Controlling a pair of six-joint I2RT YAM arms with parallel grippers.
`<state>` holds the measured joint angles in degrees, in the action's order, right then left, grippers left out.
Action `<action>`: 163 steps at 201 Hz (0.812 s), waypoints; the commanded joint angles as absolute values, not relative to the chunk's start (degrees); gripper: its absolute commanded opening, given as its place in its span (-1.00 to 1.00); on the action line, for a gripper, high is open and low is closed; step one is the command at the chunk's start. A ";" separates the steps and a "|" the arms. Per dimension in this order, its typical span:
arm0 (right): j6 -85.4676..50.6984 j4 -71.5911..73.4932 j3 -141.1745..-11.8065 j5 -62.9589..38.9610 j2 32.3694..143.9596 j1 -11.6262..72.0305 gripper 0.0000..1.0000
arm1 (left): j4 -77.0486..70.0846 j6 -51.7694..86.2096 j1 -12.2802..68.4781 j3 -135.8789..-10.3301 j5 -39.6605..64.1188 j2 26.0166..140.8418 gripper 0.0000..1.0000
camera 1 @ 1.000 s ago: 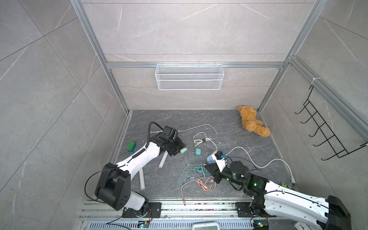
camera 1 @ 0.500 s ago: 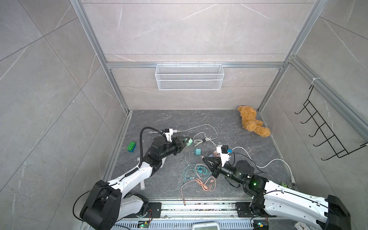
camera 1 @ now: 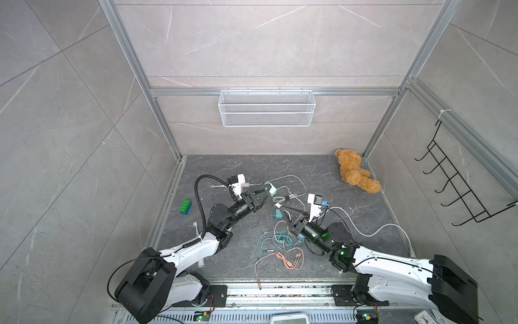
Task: Charge the electric toothbrush
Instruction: Insert the charging cable into the plug.
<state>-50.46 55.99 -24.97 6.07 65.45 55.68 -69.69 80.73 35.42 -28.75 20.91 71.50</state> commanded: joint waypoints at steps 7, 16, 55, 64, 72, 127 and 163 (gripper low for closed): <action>-54.66 69.26 -26.57 8.96 68.36 55.46 -1.00 | -77.34 81.56 35.77 -27.18 17.35 70.85 -1.00; -54.50 69.71 -27.10 8.90 68.80 55.46 -1.00 | -77.34 81.71 35.87 -26.49 16.60 70.69 -1.00; -54.50 70.27 -28.99 9.14 71.09 55.45 -1.00 | -79.32 81.91 36.97 -25.53 15.10 72.06 -1.00; -54.49 70.37 -29.25 9.05 71.70 55.45 -1.00 | -80.18 82.00 36.96 -25.49 14.92 72.41 -1.00; -54.57 70.37 -29.51 9.01 72.15 55.46 -1.00 | -80.21 82.19 36.96 -25.59 14.87 72.51 -1.00; -56.38 71.90 -30.23 9.05 75.27 55.43 -1.00 | -80.99 81.55 37.79 -25.00 13.48 72.45 -1.00; -56.69 72.58 -30.89 9.26 75.98 55.33 -1.00 | -80.95 80.70 38.75 -24.88 13.28 72.42 -1.00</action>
